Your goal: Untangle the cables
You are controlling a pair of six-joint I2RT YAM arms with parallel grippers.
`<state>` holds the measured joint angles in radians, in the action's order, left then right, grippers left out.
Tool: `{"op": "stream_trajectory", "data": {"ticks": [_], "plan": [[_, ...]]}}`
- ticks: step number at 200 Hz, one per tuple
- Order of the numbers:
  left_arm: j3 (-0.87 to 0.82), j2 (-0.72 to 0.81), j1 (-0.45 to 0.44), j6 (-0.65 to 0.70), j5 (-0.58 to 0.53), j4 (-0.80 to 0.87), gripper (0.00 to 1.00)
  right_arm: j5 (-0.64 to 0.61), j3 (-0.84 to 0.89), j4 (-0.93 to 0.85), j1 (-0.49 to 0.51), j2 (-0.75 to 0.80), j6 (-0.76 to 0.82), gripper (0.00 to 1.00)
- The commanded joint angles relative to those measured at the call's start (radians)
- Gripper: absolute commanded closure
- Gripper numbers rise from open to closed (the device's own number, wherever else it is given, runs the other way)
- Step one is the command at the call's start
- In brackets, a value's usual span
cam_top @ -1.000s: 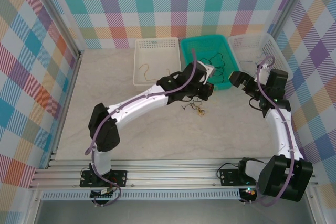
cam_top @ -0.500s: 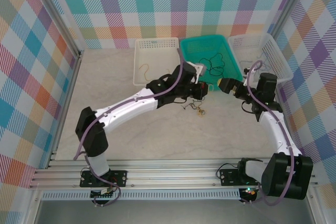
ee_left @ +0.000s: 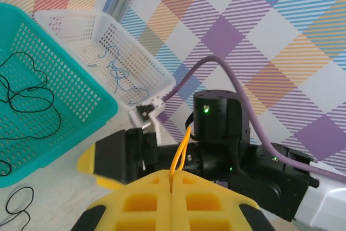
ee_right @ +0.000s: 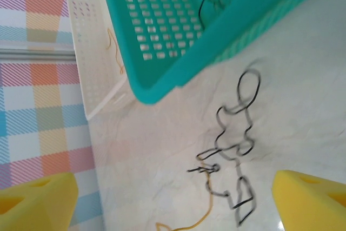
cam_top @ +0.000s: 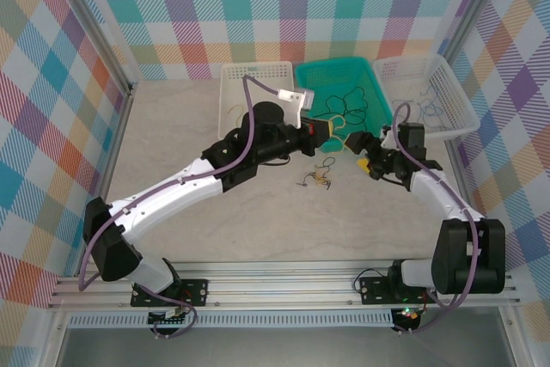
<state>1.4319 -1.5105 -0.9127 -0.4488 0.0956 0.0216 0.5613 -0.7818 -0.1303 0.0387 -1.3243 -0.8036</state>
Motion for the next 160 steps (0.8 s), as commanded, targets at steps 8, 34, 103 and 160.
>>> {"op": "stream_trajectory", "data": {"ticks": [8, 34, 103, 160], "plan": [[-0.014, 0.016, 0.008, 0.021, 0.008, -0.053, 1.0, 0.03, 0.019, 0.034, 0.058, -0.032, -0.203, 0.07], [-0.016, 0.018, 0.007, 0.023, 0.01, -0.057, 1.0, 0.074, 0.04, 0.128, 0.104, -0.073, -0.297, 0.09], [-0.018, 0.019, 0.008, 0.032, 0.006, -0.076, 1.0, 0.11, 0.02, 0.17, 0.235, -0.163, -0.361, 0.17], [-0.046, 0.057, 0.024, -0.014, 0.017, -0.103, 1.0, 0.003, 0.105, 0.288, 0.278, -0.182, -0.387, 0.54]]}}
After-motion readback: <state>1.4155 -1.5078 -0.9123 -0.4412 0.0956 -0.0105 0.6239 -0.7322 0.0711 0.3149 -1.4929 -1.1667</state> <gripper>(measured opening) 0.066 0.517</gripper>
